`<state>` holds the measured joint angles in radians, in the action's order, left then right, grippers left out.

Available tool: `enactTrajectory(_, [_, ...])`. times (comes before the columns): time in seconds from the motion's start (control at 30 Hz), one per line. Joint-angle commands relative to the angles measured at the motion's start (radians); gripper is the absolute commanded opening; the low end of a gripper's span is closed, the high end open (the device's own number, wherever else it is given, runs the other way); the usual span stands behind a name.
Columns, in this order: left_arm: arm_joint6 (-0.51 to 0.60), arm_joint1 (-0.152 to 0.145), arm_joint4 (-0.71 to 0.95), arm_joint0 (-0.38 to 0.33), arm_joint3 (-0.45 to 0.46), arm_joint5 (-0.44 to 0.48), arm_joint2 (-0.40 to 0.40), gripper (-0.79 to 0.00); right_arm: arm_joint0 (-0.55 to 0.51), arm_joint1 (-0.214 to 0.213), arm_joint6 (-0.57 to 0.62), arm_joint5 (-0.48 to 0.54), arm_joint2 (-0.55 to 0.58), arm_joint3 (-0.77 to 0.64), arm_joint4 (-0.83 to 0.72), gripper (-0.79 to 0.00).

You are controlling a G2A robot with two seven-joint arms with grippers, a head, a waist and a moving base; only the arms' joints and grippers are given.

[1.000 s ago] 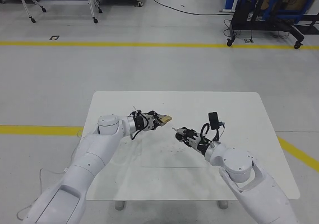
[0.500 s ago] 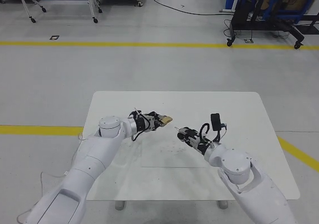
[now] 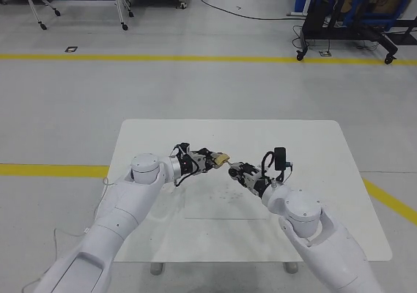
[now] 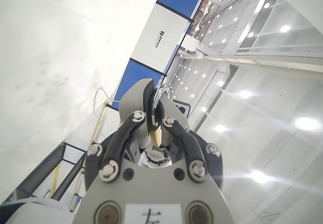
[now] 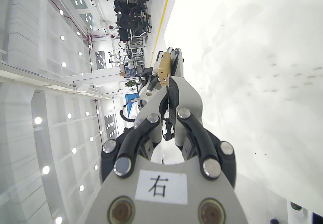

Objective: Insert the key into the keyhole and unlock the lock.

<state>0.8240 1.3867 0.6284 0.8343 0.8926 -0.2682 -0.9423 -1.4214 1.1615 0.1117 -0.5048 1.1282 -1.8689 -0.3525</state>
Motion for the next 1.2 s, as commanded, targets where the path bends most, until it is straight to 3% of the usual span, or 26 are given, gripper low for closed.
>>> enactTrajectory(0.0, [-0.008,0.0,0.003,0.003,0.002,-0.003,-0.003,-0.785,0.0,0.001,-0.004,-0.002,-0.003,-0.001,0.007,-0.785])
enactTrajectory(0.6, [-0.03,0.0,-0.005,0.013,0.019,-0.017,-0.017,-0.785,-0.039,0.005,-0.001,-0.033,-0.003,-0.067,0.061,-0.785])
enactTrajectory(1.17, [-0.021,0.0,-0.042,0.016,0.03,-0.017,-0.011,-0.785,-0.008,0.021,-0.011,-0.046,-0.01,-0.018,0.049,-0.785])
